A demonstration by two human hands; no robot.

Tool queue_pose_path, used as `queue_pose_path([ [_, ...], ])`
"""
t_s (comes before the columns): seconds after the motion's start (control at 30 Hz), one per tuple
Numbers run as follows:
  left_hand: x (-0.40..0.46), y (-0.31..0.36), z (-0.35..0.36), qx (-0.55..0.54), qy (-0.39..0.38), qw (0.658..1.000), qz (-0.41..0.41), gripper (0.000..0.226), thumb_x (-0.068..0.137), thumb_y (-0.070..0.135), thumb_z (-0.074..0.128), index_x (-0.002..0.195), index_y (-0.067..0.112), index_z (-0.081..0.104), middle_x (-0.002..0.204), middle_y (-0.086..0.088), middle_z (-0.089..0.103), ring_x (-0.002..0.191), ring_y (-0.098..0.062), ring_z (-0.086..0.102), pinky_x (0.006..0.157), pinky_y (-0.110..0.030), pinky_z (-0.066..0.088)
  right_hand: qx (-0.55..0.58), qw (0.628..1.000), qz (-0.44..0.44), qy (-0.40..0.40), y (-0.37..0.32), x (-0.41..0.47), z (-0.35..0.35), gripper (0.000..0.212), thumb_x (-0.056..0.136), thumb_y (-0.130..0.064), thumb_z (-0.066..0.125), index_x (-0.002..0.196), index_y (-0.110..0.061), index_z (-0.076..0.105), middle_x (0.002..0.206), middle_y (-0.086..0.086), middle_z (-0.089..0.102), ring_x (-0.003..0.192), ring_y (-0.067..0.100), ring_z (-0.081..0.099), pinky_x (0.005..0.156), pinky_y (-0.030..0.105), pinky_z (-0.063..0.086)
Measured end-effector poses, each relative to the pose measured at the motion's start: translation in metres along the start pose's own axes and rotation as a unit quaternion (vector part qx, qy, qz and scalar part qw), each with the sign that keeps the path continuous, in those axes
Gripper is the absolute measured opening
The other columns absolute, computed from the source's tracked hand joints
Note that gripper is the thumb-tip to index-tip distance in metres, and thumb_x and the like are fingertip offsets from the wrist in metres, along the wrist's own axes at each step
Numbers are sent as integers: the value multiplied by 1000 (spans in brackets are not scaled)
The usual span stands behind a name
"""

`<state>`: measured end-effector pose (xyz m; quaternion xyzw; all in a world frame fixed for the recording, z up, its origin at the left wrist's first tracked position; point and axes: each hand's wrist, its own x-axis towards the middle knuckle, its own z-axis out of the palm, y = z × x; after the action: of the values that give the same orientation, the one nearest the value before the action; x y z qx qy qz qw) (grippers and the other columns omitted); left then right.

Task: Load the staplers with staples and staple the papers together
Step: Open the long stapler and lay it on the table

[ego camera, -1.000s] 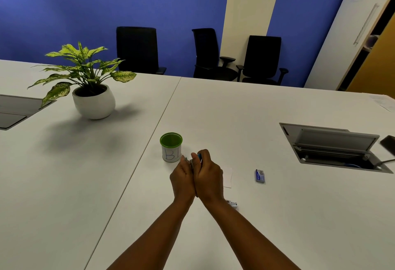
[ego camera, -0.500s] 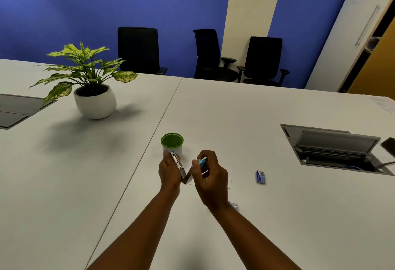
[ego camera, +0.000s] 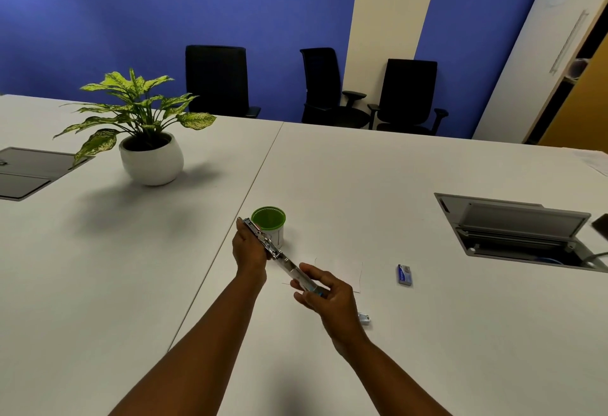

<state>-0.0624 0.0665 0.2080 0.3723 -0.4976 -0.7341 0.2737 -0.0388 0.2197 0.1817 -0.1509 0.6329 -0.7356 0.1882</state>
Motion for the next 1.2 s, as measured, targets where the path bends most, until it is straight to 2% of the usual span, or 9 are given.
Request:
queue_pose_path([
  [0.1,2,-1,4,9,-11,1000,-3,62,99,45,22,122,-7,47,71,-5,47,58,-15,44,49,-25,34,-11,999,32,-9,4,4,-7,48,80,17,55,116,-15,59,112,10,65,92,11,68,77,20,56],
  [0.2,4,-4,6,16,-20,1000,9,59,98,47,25,124,-2,49,101,-30,56,77,-30,55,52,-25,39,-64,997,46,-26,1,8,-14,45,80,7,62,121,-9,59,112,9,66,96,10,63,76,12,51],
  [0.27,5,-5,8,29,-22,999,13,56,98,46,26,121,1,51,117,-29,56,86,-33,56,54,-26,40,-86,995,47,-27,-4,11,-17,37,83,-4,63,120,-12,60,106,3,67,89,3,62,76,10,50],
  [0.37,2,-5,9,45,-53,997,17,41,99,43,27,105,12,55,93,-17,58,71,-18,52,53,-26,37,-160,987,-28,7,-16,22,-16,29,87,-14,62,114,-23,63,104,1,67,90,-4,61,87,13,50],
  [0.43,-2,-8,10,57,-86,994,19,37,99,41,29,94,14,55,80,-8,56,65,-15,52,53,-25,38,-216,971,-100,3,-27,28,-10,31,87,-11,60,116,-22,61,103,1,63,87,-7,59,78,4,47],
  [0.6,-13,-19,16,72,-140,987,45,39,100,36,30,92,13,60,89,-10,64,87,-22,62,73,-33,50,-338,919,-195,-52,-44,42,5,40,91,-15,54,130,-21,51,110,4,59,99,10,59,84,21,53],
  [0.7,-17,-21,18,72,-145,985,54,39,100,36,27,84,19,58,84,-4,62,83,-14,60,65,-23,48,-395,892,-217,-41,-42,45,7,36,92,-18,49,127,-21,55,108,5,60,97,17,60,85,35,54],
  [0.87,-18,-29,17,76,-143,985,65,40,100,35,27,79,21,58,76,-1,61,72,-8,59,53,-12,47,-410,880,-236,-27,-40,44,6,32,90,-18,46,119,-16,60,104,6,64,94,17,61,82,38,55],
  [1.2,-13,-48,9,94,-118,988,31,37,100,32,32,86,9,58,80,-11,61,83,-24,59,71,-30,49,-405,888,-214,-29,-25,36,7,13,83,-22,57,85,-9,59,84,4,60,75,13,55,69,25,50],
])
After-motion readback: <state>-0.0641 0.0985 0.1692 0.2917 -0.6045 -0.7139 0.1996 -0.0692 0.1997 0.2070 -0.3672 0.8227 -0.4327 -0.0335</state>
